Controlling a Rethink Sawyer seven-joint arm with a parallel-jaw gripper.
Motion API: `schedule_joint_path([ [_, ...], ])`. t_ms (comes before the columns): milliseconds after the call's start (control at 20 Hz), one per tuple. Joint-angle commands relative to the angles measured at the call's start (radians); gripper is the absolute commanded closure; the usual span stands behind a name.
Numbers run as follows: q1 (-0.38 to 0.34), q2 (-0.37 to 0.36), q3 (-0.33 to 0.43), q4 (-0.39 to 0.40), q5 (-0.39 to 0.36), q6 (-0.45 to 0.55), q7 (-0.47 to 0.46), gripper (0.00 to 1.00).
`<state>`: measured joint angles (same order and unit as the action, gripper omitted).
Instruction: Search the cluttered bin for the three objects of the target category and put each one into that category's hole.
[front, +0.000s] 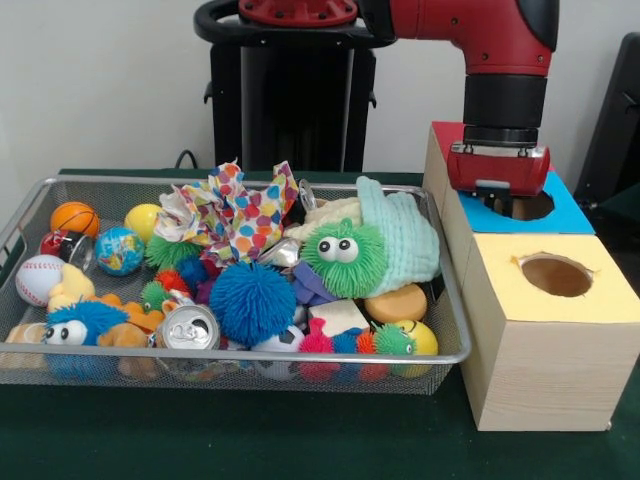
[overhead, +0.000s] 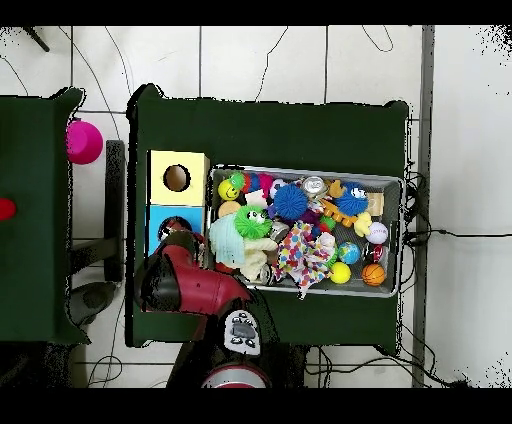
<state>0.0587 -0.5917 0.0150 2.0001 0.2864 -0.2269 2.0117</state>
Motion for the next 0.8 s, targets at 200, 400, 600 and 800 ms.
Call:
schedule_joint_path([
  [200, -0.016, -0.154, -0.044, 0.124, 0.059, 0.454, 0.178, 1.0],
  [400, 0.014, -0.22, -0.113, 0.077, 0.043, 0.606, 0.189, 1.0],
  [600, 0.02, -0.249, -0.165, 0.015, 0.012, 0.722, 0.182, 1.0],
  [800, 0.005, -0.252, -0.175, -0.024, -0.004, 0.772, 0.166, 1.0],
])
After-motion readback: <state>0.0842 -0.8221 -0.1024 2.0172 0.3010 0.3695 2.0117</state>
